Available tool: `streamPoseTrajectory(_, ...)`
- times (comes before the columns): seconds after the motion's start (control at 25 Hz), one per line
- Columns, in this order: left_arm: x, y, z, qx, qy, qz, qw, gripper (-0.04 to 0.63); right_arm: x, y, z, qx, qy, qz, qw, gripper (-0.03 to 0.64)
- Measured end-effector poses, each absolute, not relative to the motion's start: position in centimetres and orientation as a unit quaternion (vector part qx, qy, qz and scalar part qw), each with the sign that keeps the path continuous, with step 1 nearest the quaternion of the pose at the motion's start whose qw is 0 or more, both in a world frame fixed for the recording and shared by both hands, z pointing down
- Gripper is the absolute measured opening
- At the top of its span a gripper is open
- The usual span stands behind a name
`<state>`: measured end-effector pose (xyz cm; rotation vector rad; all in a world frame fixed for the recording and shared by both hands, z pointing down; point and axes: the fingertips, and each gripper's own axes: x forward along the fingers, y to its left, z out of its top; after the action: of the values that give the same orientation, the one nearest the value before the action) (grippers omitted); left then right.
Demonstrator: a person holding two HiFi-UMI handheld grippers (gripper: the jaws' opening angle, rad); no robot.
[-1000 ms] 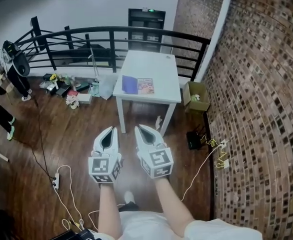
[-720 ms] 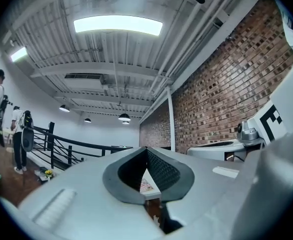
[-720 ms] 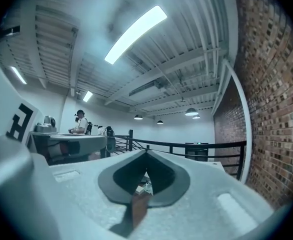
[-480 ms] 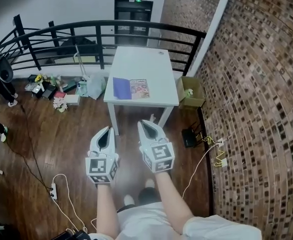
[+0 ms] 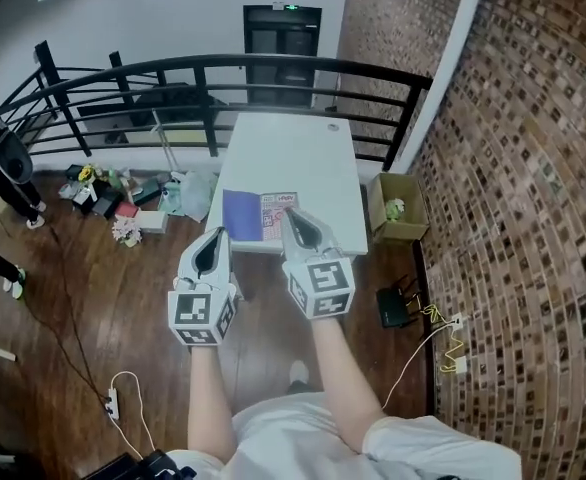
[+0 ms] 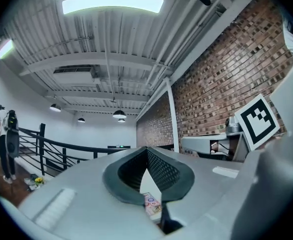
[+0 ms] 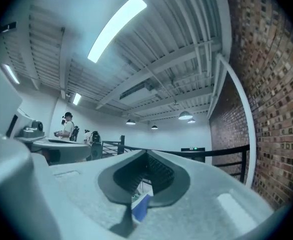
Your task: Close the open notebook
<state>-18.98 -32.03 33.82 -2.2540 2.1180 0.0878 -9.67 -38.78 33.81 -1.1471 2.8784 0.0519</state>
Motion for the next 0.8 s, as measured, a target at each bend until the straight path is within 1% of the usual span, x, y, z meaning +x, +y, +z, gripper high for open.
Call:
streamPoseTrajectory(0.08, -18.6, -34.6, 32.9, -0.725, 0.688, 0.033, 0.033, 0.018, -8.7, -42.1, 32.7, -0.376, 0.926, 0.017, 0.037, -0.008)
streamPoseTrajectory(0.16, -18.9, -36.5, 33.4, -0.717, 0.696, 0.030, 0.031, 0.018, -8.7, -44.2, 33.2, -0.369, 0.929, 0.012, 0.038, -0.008)
streamPoseTrajectory(0.28, -19.5, -39.3, 35.5, -0.711, 0.703, 0.008, 0.012, 0.018, -9.1, -47.1, 35.8, -0.364, 0.931, -0.016, 0.020, -0.008)
streamPoseTrajectory(0.44, -20.8, -43.2, 36.6, -0.714, 0.701, 0.010, -0.007, 0.018, -11.2, -49.8, 37.8, -0.346, 0.938, -0.035, 0.001, -0.008)
streamPoseTrajectory(0.68, -23.0, -51.5, 36.0, -0.740, 0.672, 0.013, 0.001, 0.018, -14.3, -56.7, 36.1, -0.353, 0.935, -0.007, -0.005, -0.009)
streamPoseTrajectory(0.8, -24.8, -55.1, 34.5, -0.753, 0.658, 0.023, 0.019, 0.018, -16.1, -60.2, 34.2, -0.358, 0.934, 0.002, 0.009, -0.008)
